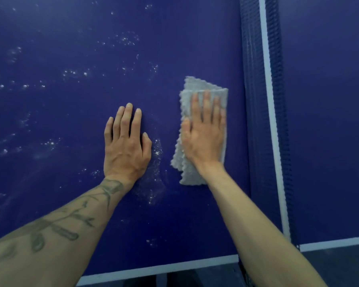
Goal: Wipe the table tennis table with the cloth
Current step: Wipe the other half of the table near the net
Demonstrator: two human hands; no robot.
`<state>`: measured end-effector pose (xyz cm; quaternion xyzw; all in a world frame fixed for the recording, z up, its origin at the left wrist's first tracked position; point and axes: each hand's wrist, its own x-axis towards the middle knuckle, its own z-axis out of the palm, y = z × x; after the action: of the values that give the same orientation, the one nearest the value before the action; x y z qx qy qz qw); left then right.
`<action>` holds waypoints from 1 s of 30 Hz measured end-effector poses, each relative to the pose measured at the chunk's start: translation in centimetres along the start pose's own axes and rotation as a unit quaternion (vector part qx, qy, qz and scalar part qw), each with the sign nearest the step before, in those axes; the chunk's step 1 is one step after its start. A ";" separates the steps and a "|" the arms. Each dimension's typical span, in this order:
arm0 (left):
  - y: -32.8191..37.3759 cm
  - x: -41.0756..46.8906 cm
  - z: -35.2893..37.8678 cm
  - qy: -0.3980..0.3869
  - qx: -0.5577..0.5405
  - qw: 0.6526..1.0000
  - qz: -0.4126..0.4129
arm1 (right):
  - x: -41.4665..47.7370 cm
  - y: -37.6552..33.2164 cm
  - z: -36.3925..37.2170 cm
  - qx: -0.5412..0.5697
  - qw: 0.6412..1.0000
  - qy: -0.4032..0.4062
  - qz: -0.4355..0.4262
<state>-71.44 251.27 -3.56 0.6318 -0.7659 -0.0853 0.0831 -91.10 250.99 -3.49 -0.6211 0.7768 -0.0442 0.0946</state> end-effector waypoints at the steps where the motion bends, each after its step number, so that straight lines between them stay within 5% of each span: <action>1: 0.0 0.0 -0.1 0.001 0.002 1.000 0.000 | -1.2 -1.2 0.4 0.006 0.999 -0.006 -0.037; 5: 0.2 0.1 -0.2 0.002 -0.001 1.000 0.000 | -6.8 1.1 0.5 -0.010 0.986 -0.041 -0.163; 9: 0.2 0.0 -0.2 0.003 0.001 1.000 -0.003 | -5.5 6.5 -1.0 -0.021 0.998 -0.038 -0.039; 13: 0.2 -0.1 -0.1 0.003 0.001 1.000 0.001 | -2.1 3.9 -0.7 -0.009 1.000 -0.008 0.017; 17: 0.2 0.0 -0.3 0.005 -0.004 1.000 0.001 | -5.1 -1.1 0.9 0.010 0.997 -0.021 -0.078; 20: 0.2 -0.1 -0.3 0.006 -0.006 1.000 0.003 | -8.6 1.6 0.9 -0.011 0.986 -0.034 -0.163; 27: 0.1 -0.2 -0.3 0.003 -0.007 1.000 0.005 | -5.9 6.5 -1.1 -0.012 0.999 -0.010 0.040; 30: 0.2 -0.2 -0.3 0.003 -0.004 1.000 0.005 | -5.5 2.3 0.2 0.003 1.000 0.011 0.022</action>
<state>-71.50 251.51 -3.26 0.6277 -0.7686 -0.0861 0.0883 -92.11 256.86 -3.63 -0.6029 0.7912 -0.0509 0.0891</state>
